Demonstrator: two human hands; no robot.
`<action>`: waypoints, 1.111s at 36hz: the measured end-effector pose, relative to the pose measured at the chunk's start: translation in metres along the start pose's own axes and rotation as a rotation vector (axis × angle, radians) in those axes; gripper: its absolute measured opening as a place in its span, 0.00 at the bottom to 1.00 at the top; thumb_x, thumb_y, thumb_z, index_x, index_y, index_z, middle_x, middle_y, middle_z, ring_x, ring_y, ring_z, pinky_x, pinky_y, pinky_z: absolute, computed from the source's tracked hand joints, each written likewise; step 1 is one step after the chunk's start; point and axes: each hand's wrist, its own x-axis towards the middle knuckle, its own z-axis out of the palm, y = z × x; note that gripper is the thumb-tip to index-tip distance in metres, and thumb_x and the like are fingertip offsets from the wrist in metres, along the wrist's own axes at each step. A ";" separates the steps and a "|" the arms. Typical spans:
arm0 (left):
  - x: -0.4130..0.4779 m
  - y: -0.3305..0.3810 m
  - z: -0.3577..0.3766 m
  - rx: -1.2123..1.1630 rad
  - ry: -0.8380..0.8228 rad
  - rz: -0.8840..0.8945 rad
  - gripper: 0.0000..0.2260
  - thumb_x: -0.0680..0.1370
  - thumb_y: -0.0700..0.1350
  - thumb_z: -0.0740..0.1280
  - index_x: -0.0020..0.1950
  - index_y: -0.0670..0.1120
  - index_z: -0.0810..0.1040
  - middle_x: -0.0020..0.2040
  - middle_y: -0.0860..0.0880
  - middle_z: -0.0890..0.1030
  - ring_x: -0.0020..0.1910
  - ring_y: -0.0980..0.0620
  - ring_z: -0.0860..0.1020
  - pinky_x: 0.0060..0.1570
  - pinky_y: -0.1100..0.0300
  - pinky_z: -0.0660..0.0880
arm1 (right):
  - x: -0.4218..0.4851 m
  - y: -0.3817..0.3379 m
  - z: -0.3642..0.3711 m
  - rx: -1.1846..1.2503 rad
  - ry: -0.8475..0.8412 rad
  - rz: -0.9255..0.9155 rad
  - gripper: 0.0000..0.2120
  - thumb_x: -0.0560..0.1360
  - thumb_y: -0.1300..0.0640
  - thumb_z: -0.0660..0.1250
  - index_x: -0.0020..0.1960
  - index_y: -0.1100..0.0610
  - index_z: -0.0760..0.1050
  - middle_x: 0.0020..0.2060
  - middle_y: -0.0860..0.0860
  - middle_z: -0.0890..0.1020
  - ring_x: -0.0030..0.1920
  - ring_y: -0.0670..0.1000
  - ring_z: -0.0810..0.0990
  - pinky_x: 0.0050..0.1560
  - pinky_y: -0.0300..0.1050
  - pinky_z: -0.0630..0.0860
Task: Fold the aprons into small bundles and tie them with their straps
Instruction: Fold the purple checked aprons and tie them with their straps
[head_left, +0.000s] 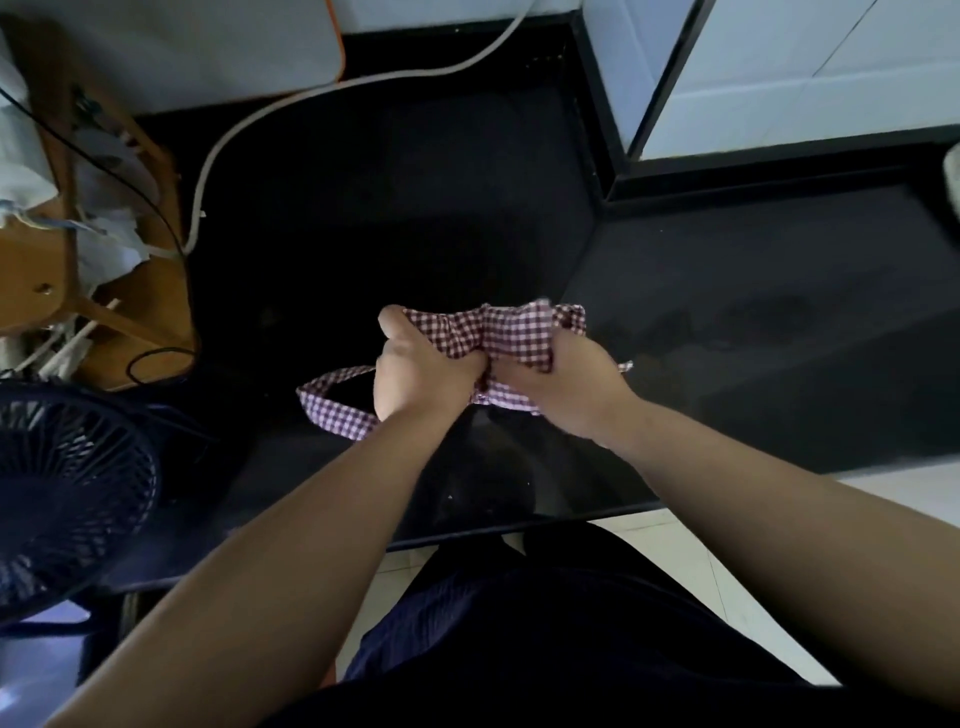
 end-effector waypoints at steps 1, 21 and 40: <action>0.002 0.000 0.001 0.054 0.005 0.002 0.31 0.71 0.49 0.73 0.66 0.44 0.59 0.49 0.48 0.73 0.50 0.46 0.76 0.42 0.53 0.75 | -0.002 -0.001 0.001 -0.023 -0.058 -0.001 0.09 0.77 0.51 0.67 0.45 0.57 0.76 0.35 0.50 0.80 0.35 0.46 0.78 0.30 0.32 0.71; 0.008 0.012 -0.022 0.334 -0.389 0.284 0.12 0.79 0.52 0.66 0.57 0.47 0.74 0.48 0.51 0.78 0.46 0.52 0.76 0.39 0.61 0.70 | 0.004 -0.038 -0.029 -0.499 -0.310 0.040 0.09 0.82 0.59 0.53 0.46 0.60 0.67 0.36 0.52 0.72 0.39 0.52 0.73 0.37 0.42 0.67; 0.013 0.016 -0.028 0.239 -0.170 0.239 0.08 0.78 0.52 0.67 0.50 0.49 0.75 0.47 0.51 0.79 0.45 0.53 0.77 0.39 0.61 0.70 | 0.020 -0.021 -0.039 -0.229 -0.105 -0.012 0.11 0.79 0.57 0.61 0.44 0.63 0.77 0.31 0.50 0.75 0.32 0.46 0.73 0.30 0.34 0.66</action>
